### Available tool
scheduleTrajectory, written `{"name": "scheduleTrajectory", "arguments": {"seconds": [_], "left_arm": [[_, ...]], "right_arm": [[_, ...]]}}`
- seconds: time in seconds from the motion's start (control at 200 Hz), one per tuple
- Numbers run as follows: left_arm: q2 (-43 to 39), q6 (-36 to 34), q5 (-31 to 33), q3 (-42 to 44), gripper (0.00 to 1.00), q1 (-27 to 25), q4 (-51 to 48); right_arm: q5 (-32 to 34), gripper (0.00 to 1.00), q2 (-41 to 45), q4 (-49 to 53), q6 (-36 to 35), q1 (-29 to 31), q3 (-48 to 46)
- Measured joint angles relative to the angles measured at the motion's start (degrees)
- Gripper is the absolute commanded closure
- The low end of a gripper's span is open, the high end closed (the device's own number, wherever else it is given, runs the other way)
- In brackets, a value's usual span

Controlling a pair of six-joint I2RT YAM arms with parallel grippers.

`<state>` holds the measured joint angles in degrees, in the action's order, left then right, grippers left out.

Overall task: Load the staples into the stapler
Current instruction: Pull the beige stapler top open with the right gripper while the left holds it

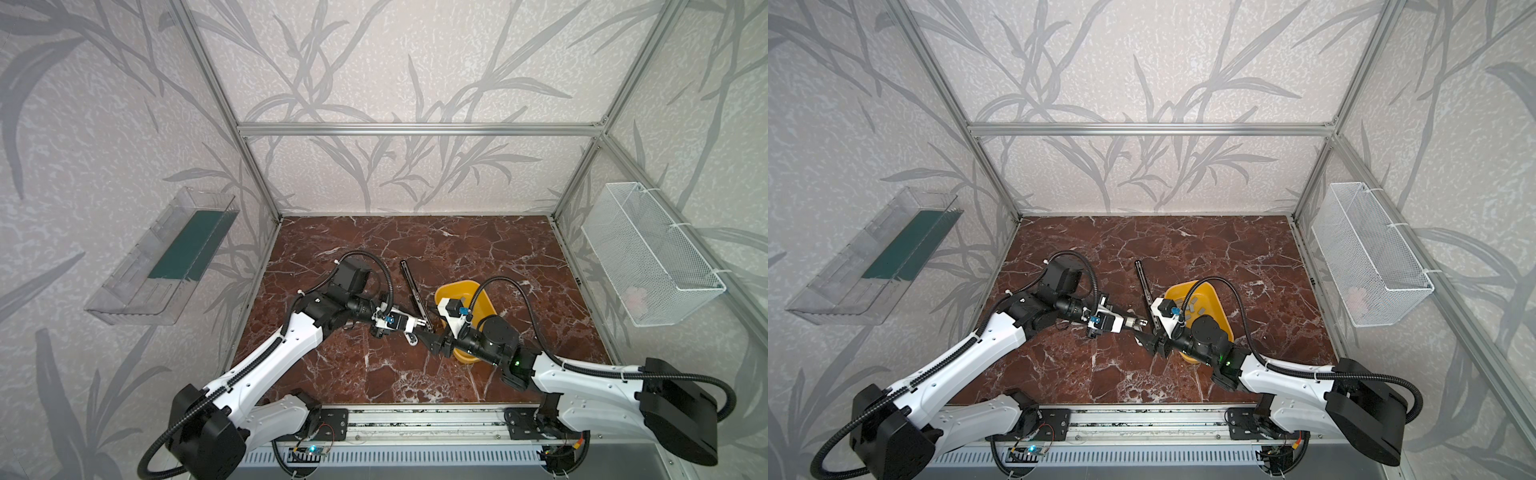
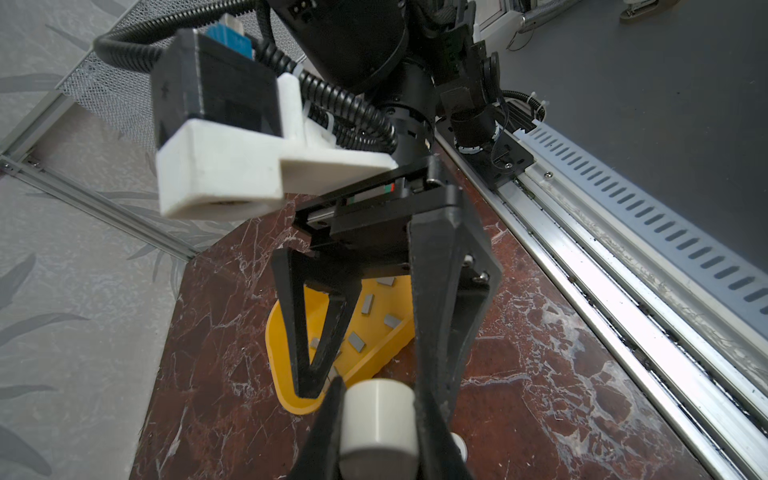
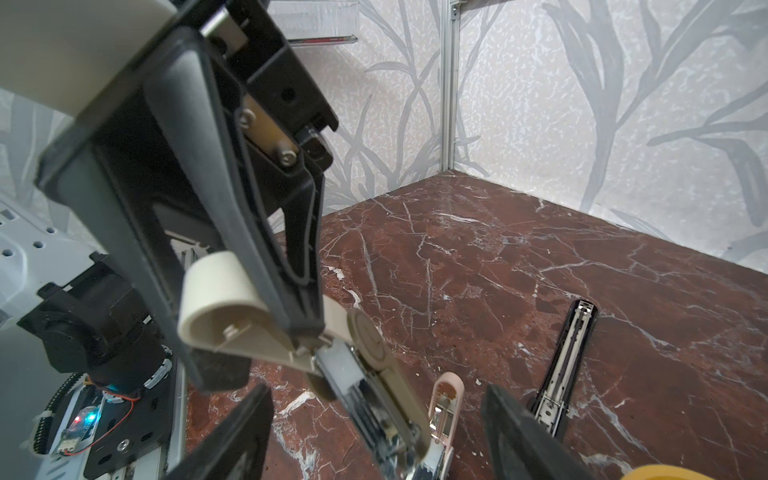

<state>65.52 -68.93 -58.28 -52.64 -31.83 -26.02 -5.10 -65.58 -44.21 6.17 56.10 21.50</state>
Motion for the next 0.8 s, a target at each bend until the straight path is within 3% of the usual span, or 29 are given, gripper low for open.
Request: {"name": "scheduleTrajectory", "arguments": {"seconds": [0.375, 0.67, 0.8], "left_arm": [[1.05, 0.11, -2.56, -1.42, 1.00, -0.48, -1.49], [1.07, 0.57, -3.80, -1.42, 1.00, -0.70, -1.68], [1.07, 0.59, -4.07, -1.42, 1.00, -0.70, -1.75]], "right_arm": [[-1.57, 0.30, -0.55, 1.25, -2.19, 1.05, 0.96], [-2.73, 0.46, -1.14, 1.90, -3.10, 1.36, 1.29], [-3.13, 0.49, -1.14, 2.10, -3.15, 1.36, 1.29]]}}
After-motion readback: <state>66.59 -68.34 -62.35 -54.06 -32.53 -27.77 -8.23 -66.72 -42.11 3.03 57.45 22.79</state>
